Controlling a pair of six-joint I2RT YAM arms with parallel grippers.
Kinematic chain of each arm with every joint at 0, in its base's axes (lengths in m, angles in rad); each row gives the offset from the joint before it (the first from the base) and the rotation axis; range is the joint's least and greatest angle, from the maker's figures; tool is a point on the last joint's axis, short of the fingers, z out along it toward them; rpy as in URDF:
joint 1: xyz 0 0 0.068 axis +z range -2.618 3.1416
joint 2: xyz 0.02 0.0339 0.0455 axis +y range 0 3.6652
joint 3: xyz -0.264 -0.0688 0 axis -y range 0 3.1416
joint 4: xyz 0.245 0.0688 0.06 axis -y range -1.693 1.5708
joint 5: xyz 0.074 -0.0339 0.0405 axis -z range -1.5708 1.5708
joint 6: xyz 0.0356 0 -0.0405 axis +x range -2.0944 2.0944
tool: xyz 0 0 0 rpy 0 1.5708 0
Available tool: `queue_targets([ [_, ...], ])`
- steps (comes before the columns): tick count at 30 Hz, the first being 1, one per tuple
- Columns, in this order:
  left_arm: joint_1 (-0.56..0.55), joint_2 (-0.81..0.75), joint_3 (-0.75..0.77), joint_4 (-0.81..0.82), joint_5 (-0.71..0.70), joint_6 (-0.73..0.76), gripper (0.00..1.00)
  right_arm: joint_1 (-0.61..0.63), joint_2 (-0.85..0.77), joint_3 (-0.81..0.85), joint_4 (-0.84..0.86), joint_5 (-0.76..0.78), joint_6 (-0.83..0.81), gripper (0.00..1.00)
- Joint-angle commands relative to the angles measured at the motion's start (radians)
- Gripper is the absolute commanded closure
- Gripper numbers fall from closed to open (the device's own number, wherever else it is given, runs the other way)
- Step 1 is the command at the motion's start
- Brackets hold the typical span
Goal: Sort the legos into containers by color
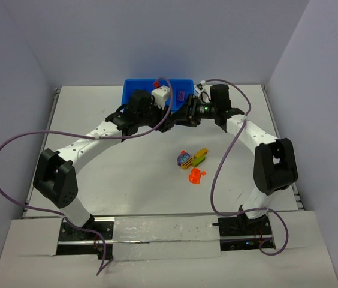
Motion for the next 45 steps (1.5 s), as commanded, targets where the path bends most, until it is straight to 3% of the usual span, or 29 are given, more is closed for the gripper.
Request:
queue_targets([
  [1, -0.010, -0.018, 0.056, 0.027, 0.027, -0.016, 1.00, 0.010, 0.006, 0.039, 0.056, -0.018, 0.013, 0.51],
  [6, -0.012, -0.014, 0.062, 0.025, 0.030, -0.013, 0.97, 0.013, 0.011, 0.036, 0.093, -0.048, 0.024, 0.73],
  [7, -0.012, -0.015, 0.063, 0.024, 0.031, -0.014, 0.92, 0.015, 0.014, 0.035, 0.098, -0.053, 0.027, 0.76],
  [8, -0.013, -0.016, 0.064, 0.021, 0.031, -0.014, 0.76, 0.013, 0.017, 0.034, 0.109, -0.067, 0.031, 0.79],
  [9, -0.013, -0.016, 0.067, 0.016, 0.038, -0.012, 0.75, 0.013, 0.018, 0.034, 0.110, -0.068, 0.030, 0.83],
  [10, -0.012, -0.016, 0.077, -0.012, 0.067, 0.001, 0.43, 0.013, 0.021, 0.037, 0.112, -0.081, 0.025, 0.92],
  [11, -0.008, -0.020, 0.080, -0.032, 0.099, 0.016, 0.19, 0.011, 0.021, 0.041, 0.106, -0.090, 0.013, 0.97],
  [12, -0.001, -0.027, 0.077, -0.047, 0.134, 0.031, 0.01, 0.007, 0.020, 0.045, 0.096, -0.095, -0.005, 1.00],
  [14, 0.041, -0.055, 0.050, -0.075, 0.210, 0.065, 0.01, -0.017, 0.013, 0.045, 0.090, -0.132, -0.047, 1.00],
  [18, 0.183, -0.117, -0.018, -0.127, 0.599, 0.102, 0.01, -0.065, -0.005, 0.038, 0.079, -0.215, -0.157, 1.00],
  [20, 0.311, -0.148, -0.039, -0.210, 0.830, 0.183, 0.01, -0.086, -0.011, 0.065, -0.056, -0.274, -0.352, 1.00],
  [24, 0.350, -0.153, 0.026, -0.387, 0.973, 0.329, 0.01, -0.067, -0.008, 0.158, -0.373, -0.342, -0.724, 1.00],
  [25, 0.350, -0.158, 0.031, -0.392, 1.007, 0.306, 0.01, -0.057, -0.004, 0.188, -0.465, -0.359, -0.821, 1.00],
  [31, 0.327, -0.195, -0.053, -0.096, 1.056, 0.002, 0.10, 0.002, -0.018, 0.284, -0.715, -0.374, -1.118, 1.00],
  [37, 0.266, -0.199, -0.068, -0.075, 0.966, 0.007, 0.17, 0.076, -0.048, 0.300, -0.768, -0.341, -1.171, 1.00],
  [45, 0.224, -0.168, -0.049, -0.089, 0.865, 0.026, 0.19, 0.127, -0.082, 0.300, -0.751, -0.341, -1.145, 1.00],
])
